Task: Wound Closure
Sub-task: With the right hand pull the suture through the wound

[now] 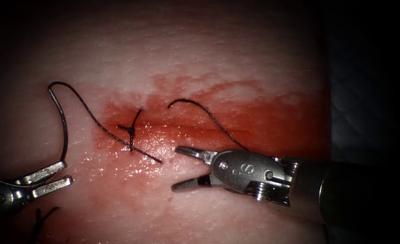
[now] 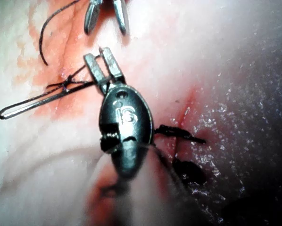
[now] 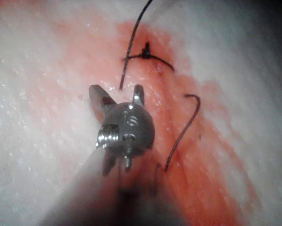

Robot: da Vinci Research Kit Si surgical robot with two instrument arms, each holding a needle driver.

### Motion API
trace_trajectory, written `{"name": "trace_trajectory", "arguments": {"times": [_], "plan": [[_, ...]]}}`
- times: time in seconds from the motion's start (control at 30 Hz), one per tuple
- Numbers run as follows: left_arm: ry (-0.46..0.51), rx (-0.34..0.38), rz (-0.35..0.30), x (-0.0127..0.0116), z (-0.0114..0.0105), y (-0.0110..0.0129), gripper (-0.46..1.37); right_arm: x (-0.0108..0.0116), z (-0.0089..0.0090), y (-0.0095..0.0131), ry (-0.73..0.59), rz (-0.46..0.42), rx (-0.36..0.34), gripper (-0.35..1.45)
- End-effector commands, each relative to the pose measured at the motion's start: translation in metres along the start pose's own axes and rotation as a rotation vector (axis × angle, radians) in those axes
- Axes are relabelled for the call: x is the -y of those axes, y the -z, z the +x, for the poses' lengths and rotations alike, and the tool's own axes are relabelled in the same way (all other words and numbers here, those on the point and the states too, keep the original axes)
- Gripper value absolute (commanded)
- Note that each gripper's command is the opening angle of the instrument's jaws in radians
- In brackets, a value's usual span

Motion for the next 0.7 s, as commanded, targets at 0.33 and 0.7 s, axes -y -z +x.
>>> {"name": "trace_trajectory", "arguments": {"times": [0.33, 0.7], "plan": [[-0.002, -0.006, 0.001, -0.0001, 0.0011, 0.0004, -0.35, -0.0014, -0.0006, -0.0025, -0.009, -0.035, -0.010, 1.13], [0.000, -0.015, -0.008, -0.0006, 0.0022, 0.0005, -0.35, -0.0011, -0.0012, -0.0048, -0.005, -0.039, 0.002, 1.02]]}}
